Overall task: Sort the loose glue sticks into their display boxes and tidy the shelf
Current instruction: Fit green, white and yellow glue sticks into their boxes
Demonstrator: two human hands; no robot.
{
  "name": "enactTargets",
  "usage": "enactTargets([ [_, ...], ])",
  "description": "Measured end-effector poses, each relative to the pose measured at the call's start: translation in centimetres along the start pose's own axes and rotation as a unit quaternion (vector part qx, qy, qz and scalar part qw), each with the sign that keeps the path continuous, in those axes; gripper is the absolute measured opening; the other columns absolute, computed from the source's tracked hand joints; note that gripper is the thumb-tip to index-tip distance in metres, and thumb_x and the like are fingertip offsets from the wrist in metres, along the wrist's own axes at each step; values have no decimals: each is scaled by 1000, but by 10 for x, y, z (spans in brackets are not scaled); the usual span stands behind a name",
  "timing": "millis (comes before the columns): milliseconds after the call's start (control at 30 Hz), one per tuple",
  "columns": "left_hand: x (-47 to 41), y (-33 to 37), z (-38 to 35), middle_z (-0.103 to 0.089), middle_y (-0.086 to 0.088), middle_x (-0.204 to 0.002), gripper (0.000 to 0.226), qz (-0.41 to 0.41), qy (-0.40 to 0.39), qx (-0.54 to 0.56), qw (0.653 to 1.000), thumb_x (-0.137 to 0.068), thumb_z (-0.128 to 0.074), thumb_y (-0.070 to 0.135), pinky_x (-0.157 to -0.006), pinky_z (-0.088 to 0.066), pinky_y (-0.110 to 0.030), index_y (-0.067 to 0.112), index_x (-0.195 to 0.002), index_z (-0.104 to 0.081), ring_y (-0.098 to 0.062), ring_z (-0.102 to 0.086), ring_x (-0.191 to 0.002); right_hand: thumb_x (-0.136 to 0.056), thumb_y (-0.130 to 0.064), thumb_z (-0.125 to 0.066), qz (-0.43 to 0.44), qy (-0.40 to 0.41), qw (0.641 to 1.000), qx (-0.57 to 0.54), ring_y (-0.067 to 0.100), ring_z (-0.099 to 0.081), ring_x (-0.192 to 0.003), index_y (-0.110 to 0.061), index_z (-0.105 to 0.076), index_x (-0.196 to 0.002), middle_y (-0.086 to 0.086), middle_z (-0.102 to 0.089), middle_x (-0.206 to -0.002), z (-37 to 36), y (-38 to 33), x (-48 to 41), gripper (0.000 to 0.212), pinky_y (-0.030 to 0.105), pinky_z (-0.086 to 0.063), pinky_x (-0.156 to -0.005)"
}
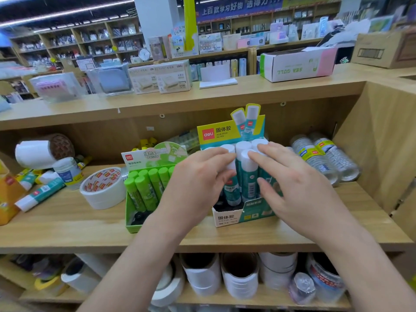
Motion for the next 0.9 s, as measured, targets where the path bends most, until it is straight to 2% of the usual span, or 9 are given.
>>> enactTargets([
  [133,2,9,-3,-65,-4,-122,25,-37,15,-82,996,-86,-67,15,-89,-45,-36,12,-111,-71,-29,-50,-103,-82,-22,-53,9,21,999,28,23,-53,-123,-16,-61,-124,5,-60,-128,4,-3,-1,43,39,-54,-88],
  [267,11,6,-16,-64,-1,-127,40,-28,-14,-116,993,-85,-62,22,-101,-43,-52,14,-124,-63,-29,-55,-117,-82,-23,-54,-4,37,999,30,24,-52,-123,-15,-60,-124,6,-59,-128,0,-3,3,43,44,-54,-87],
  [367,12,4,-24,-61,-2,-131,45,-22,-39,-118,992,-84,-64,20,-109,-36,-51,14,-128,-59,-23,-55,-122,-83,-24,-55,-4,38,998,47,26,-52,-123,-14,-60,-124,8,-60,-127,-1,-4,2,43,45,-54,-86],
  [600,12,3,-33,-57,-8,-129,57,-20,-71,-68,995,-76,-76,16,-100,-44,-50,10,-128,-55,-27,-50,-120,-84,-30,-52,-19,16,998,60,28,-49,-124,-16,-56,-126,8,-56,-129,-5,-4,1,44,49,-52,-85],
  [700,16,0,-31,-49,-6,-139,58,-7,-90,-38,995,-83,-69,21,-107,-37,-52,12,-137,-47,-24,-43,-130,-84,-34,-51,-37,22,996,79,28,-44,-129,-20,-54,-126,7,-53,-133,-7,-5,3,45,50,-47,-91],
  [800,28,3,-9,-48,-7,-142,53,2,-41,-24,999,-88,-61,17,-109,-37,-46,12,-139,-45,-24,-43,-132,-84,-32,-54,-38,71,993,87,27,-40,-133,-21,-53,-127,8,-51,-138,1,-15,8,44,52,-32,-100],
  [900,48,-4,35,-62,-8,-122,32,22,59,11,998,-90,-60,9,-96,-47,-34,7,-122,-64,-23,-58,-112,-86,-20,-56,18,140,989,49,30,-47,-128,-13,-62,-122,12,-56,-132,13,-43,9,37,50,-32,-101],
])
Point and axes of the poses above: each hand's wrist, its own x-axis away from the middle knuckle, its own z-axis out of the back of the hand, y = z × x, the point moved 10 cm from there along -x, towards the middle knuckle
